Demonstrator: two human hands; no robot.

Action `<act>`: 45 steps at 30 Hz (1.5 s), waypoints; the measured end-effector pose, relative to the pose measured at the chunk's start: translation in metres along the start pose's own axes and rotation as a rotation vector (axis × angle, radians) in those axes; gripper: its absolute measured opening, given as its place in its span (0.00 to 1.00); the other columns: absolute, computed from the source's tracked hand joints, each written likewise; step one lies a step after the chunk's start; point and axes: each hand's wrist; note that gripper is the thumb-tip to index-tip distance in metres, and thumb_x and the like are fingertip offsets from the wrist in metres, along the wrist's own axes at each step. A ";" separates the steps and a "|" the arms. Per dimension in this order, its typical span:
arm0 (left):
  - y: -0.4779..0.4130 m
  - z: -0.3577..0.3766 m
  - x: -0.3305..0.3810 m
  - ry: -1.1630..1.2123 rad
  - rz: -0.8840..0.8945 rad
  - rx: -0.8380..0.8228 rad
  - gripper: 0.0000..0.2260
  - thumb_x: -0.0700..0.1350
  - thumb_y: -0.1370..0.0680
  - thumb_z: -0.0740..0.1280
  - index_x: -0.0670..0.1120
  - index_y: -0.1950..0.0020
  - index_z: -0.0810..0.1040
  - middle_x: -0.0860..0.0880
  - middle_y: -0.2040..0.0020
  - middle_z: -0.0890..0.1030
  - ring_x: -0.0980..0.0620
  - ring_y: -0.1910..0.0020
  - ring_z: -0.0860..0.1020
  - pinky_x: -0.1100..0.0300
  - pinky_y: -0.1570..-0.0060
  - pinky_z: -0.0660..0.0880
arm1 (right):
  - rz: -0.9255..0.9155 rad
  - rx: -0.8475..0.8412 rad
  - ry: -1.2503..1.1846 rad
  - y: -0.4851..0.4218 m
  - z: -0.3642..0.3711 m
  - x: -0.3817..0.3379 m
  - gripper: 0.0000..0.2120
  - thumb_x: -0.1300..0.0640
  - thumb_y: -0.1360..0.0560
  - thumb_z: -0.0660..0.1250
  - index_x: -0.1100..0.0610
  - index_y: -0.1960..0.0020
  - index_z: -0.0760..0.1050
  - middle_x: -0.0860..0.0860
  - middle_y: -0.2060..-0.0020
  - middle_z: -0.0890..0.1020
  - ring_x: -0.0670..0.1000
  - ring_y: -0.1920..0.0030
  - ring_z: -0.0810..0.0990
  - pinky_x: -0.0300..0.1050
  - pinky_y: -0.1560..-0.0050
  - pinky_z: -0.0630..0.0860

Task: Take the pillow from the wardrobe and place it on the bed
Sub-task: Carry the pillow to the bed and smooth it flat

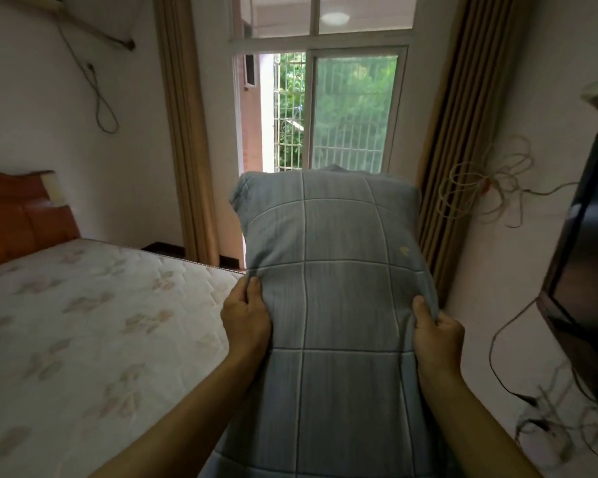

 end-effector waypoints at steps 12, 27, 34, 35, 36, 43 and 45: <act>-0.138 0.131 -0.041 -0.021 0.002 0.135 0.09 0.49 0.17 0.56 0.52 0.45 0.76 0.54 0.51 0.79 0.60 0.51 0.76 0.62 0.48 0.71 | 0.041 -0.129 -0.006 -0.208 0.094 0.039 0.13 0.54 0.21 0.65 0.63 0.57 0.79 0.54 0.63 0.82 0.49 0.62 0.80 0.40 0.63 0.76; -0.382 0.243 -0.134 -0.081 0.039 0.219 0.15 0.48 0.17 0.57 0.44 0.36 0.77 0.50 0.48 0.79 0.51 0.50 0.76 0.56 0.46 0.72 | 0.089 -0.184 0.051 -0.425 0.284 0.126 0.13 0.53 0.22 0.67 0.54 0.65 0.76 0.44 0.70 0.80 0.42 0.70 0.79 0.34 0.72 0.73; -0.459 0.285 -0.176 -0.188 0.042 0.274 0.09 0.48 0.17 0.58 0.53 0.43 0.76 0.57 0.52 0.77 0.60 0.55 0.75 0.65 0.54 0.69 | 0.202 -0.269 0.033 -0.502 0.343 0.183 0.12 0.51 0.22 0.67 0.53 0.63 0.76 0.49 0.66 0.81 0.49 0.63 0.80 0.38 0.65 0.73; -0.470 0.293 -0.184 -0.202 0.031 0.287 0.11 0.48 0.17 0.58 0.50 0.40 0.77 0.57 0.50 0.77 0.57 0.54 0.75 0.64 0.51 0.70 | 0.209 -0.288 0.030 -0.515 0.353 0.188 0.12 0.51 0.22 0.66 0.52 0.63 0.76 0.49 0.66 0.81 0.49 0.63 0.81 0.38 0.64 0.73; -0.478 0.302 -0.190 -0.221 0.016 0.303 0.14 0.48 0.17 0.57 0.47 0.36 0.77 0.56 0.48 0.77 0.55 0.51 0.75 0.61 0.47 0.71 | 0.220 -0.315 0.025 -0.529 0.360 0.192 0.12 0.51 0.22 0.66 0.52 0.63 0.76 0.48 0.65 0.81 0.48 0.63 0.81 0.38 0.64 0.73; -0.551 0.393 -0.221 -0.293 -0.009 0.380 0.16 0.47 0.17 0.58 0.44 0.33 0.76 0.46 0.40 0.80 0.46 0.42 0.77 0.49 0.36 0.72 | 0.231 -0.411 0.039 -0.651 0.409 0.230 0.10 0.52 0.20 0.64 0.56 0.58 0.76 0.47 0.65 0.79 0.46 0.63 0.78 0.36 0.67 0.70; -0.581 0.422 -0.220 -0.296 -0.010 0.407 0.16 0.47 0.17 0.58 0.43 0.34 0.77 0.45 0.41 0.80 0.48 0.44 0.76 0.51 0.39 0.73 | 0.204 -0.427 0.040 -0.693 0.427 0.230 0.11 0.52 0.20 0.64 0.57 0.59 0.76 0.48 0.66 0.79 0.46 0.65 0.77 0.36 0.68 0.69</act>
Point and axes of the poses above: each hand's wrist, its own y-axis away from the middle knuckle, its own z-axis out of the palm, x = y × z
